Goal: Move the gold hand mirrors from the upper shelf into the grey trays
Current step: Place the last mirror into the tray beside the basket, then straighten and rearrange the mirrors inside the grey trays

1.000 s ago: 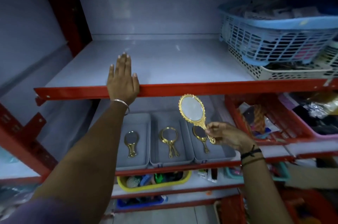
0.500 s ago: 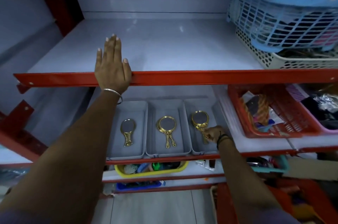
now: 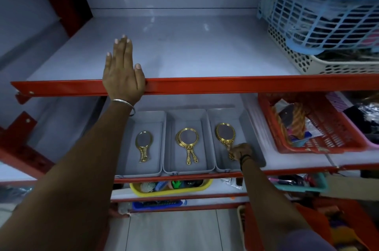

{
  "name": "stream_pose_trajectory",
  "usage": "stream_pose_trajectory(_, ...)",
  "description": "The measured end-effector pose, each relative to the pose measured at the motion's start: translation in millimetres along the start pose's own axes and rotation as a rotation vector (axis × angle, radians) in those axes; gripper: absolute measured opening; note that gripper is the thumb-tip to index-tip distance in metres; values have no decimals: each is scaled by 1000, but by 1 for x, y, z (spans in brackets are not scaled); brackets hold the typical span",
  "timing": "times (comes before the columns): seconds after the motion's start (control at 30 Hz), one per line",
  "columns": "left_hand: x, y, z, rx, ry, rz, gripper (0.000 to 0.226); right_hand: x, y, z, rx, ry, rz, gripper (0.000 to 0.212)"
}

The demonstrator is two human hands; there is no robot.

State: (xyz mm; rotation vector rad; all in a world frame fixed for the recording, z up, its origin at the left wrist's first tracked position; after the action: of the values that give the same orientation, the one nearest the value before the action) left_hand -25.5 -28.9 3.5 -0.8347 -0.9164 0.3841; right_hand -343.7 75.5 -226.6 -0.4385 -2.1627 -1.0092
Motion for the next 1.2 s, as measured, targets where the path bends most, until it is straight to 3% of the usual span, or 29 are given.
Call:
stream_pose_trajectory(0.07, 2, 2, 2, 19, 26, 19, 61, 4, 2, 0, 1, 24, 26, 13)
stream_pose_trajectory(0.23, -3, 40, 30, -130, 243, 109, 56, 19, 8, -2, 53, 80, 80, 39)
stream_pose_trajectory(0.33, -27, 90, 71, -311, 370, -2, 46, 27, 7, -2, 72, 74, 28, 23)
stream_pose_trajectory(0.4, -50, 118, 100, -355, 435, -140, 41, 30, -2, -1, 101, 62, -22, 23)
stream_pose_trajectory(0.5, -94, 146, 129, -187, 495, -385, 38, 31, -16, -4, 150, 25, -74, 8)
stream_pose_trajectory(0.67, -168, 168, 143, 269, 510, -750, 41, 31, -36, -10, 239, 54, -78, 35)
stream_pose_trajectory(0.77, -208, 174, 143, 524, 456, -902, 54, 28, -48, -9, 292, 32, -56, 17)
stream_pose_trajectory(0.87, -236, 175, 150, 573, 290, -1101, 58, 25, -58, -6, 338, 59, -53, 19)
stream_pose_trajectory(0.97, -256, 172, 154, 598, 104, -1163, 55, 27, -62, -9, 325, 101, -39, 34)
stream_pose_trajectory(1.2, -270, 166, 151, 718, 67, -1277, 53, 19, -73, -5, 349, 121, -4, 40)
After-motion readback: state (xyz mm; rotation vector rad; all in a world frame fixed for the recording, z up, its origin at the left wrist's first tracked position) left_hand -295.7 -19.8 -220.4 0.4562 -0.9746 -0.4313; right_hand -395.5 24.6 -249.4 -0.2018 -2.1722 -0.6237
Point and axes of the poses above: each hand's wrist, its own y-axis away from the middle knuckle, its own x-axis out of the back of the hand, z = x × y, the point moved 2 cm from there along -y, towards the middle knuckle, and after that the axes turned 15 degrees about y, right-handed, at the moved point
